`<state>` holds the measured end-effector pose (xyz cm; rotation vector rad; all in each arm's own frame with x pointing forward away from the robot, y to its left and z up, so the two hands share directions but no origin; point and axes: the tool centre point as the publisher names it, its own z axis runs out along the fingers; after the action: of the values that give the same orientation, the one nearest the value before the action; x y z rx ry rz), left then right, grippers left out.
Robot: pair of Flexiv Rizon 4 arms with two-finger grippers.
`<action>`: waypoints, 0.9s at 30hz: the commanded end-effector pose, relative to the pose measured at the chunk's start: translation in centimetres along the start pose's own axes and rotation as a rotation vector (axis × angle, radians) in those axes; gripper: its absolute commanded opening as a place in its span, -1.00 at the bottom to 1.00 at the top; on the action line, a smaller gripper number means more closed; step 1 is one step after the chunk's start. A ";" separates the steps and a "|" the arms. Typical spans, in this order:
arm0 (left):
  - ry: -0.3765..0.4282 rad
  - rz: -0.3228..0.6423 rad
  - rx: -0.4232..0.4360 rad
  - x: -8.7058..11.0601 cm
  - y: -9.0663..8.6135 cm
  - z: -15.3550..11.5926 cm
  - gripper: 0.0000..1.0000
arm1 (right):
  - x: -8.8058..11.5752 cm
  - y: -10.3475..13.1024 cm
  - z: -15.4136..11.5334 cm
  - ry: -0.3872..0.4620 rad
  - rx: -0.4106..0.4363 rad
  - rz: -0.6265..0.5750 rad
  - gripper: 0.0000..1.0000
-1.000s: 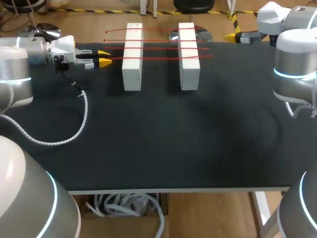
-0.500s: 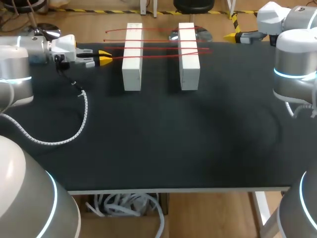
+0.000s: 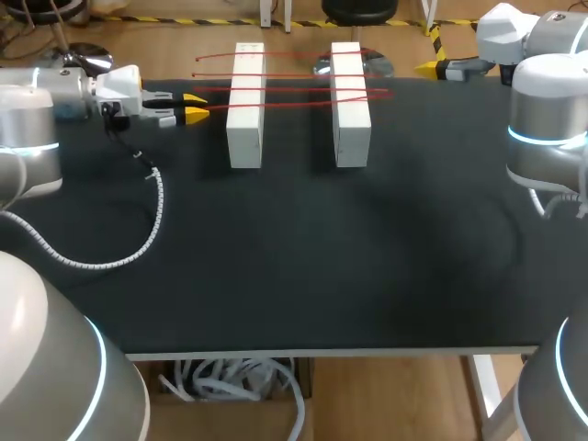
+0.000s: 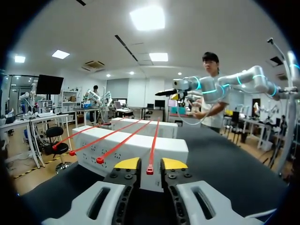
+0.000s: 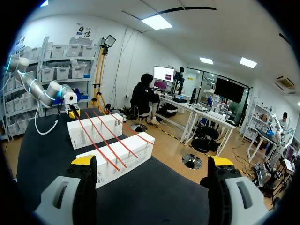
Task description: Grab the tape and strap the tape.
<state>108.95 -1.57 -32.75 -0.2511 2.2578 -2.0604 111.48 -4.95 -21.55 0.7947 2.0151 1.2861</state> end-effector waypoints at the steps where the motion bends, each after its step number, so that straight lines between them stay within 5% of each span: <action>1: 0.002 -0.004 -0.001 0.0 0.2 -0.1 -0.48 | 0.0 0.0 0.0 0.001 -0.001 0.000 1.00; 21: -0.010 -0.020 0.005 -0.1 0.4 -0.2 -0.55 | 0.0 0.0 0.0 0.001 -0.001 0.000 1.00; 27: -0.005 -0.021 0.009 -0.2 0.4 -0.2 -1.00 | 0.0 0.0 0.0 0.001 -0.001 0.000 1.00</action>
<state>108.91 -1.31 -33.01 -0.2834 2.2504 -2.0746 111.48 -4.95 -21.55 0.7947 2.0151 1.2861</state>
